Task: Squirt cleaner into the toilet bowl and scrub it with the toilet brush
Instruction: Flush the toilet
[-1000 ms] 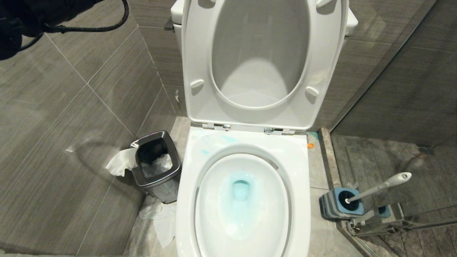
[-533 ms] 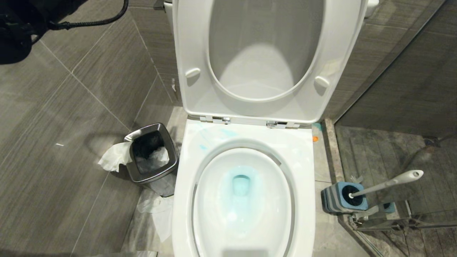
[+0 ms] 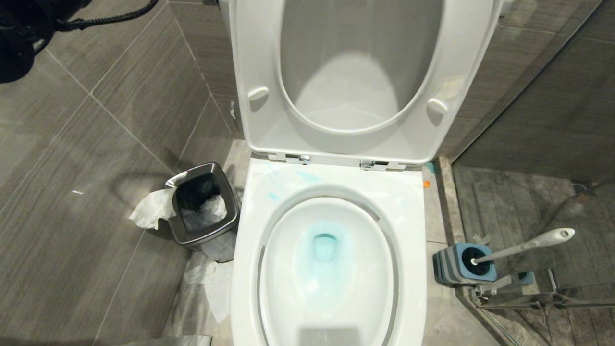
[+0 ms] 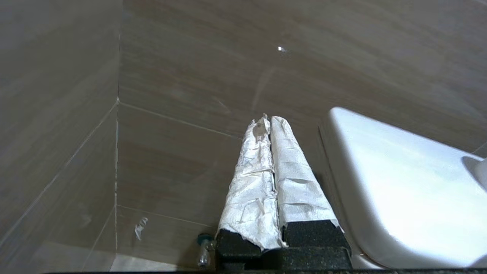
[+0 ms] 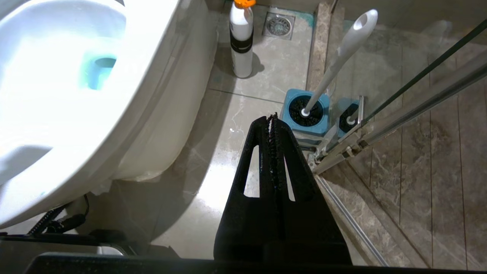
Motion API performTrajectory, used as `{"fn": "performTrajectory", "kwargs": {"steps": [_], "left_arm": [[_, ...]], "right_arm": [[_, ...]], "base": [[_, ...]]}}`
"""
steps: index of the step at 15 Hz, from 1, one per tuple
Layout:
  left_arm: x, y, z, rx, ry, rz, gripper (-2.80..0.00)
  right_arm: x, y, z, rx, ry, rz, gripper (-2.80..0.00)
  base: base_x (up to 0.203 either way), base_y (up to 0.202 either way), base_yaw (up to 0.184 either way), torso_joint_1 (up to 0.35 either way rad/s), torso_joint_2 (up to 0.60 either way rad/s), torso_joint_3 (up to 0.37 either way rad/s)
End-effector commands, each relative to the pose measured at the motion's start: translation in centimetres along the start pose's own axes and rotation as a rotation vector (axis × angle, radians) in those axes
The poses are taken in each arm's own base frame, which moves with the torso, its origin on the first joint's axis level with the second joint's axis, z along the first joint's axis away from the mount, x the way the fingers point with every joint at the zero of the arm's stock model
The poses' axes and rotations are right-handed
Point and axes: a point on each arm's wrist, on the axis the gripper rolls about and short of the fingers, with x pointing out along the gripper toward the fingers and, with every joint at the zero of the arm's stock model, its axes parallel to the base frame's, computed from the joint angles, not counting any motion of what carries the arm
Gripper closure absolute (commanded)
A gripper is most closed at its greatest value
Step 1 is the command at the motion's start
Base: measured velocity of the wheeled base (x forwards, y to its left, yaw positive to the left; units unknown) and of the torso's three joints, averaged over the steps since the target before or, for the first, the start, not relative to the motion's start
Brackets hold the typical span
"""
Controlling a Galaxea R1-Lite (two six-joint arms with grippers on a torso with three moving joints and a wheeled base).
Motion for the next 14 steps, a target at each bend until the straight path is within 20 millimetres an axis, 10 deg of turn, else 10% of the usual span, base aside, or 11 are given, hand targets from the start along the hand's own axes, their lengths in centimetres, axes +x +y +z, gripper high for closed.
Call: {"fn": "performTrajectory", "kwargs": {"steps": [1, 14], "left_arm": [[0.0, -0.1, 0.2, -0.011, -0.015, -0.003, 0.00], [-0.4, -2.7, -0.9, -0.092, 0.093, -0.159, 0.00]], "right_arm": [[0.0, 0.0, 0.0, 0.000, 0.000, 0.001, 0.00], [0.0, 0.0, 0.0, 0.000, 0.000, 0.001, 0.00]], "base": [[0.000, 0.000, 0.000, 0.002, 0.00, -0.156], [0.000, 0.000, 0.000, 0.002, 0.00, -0.042]]}}
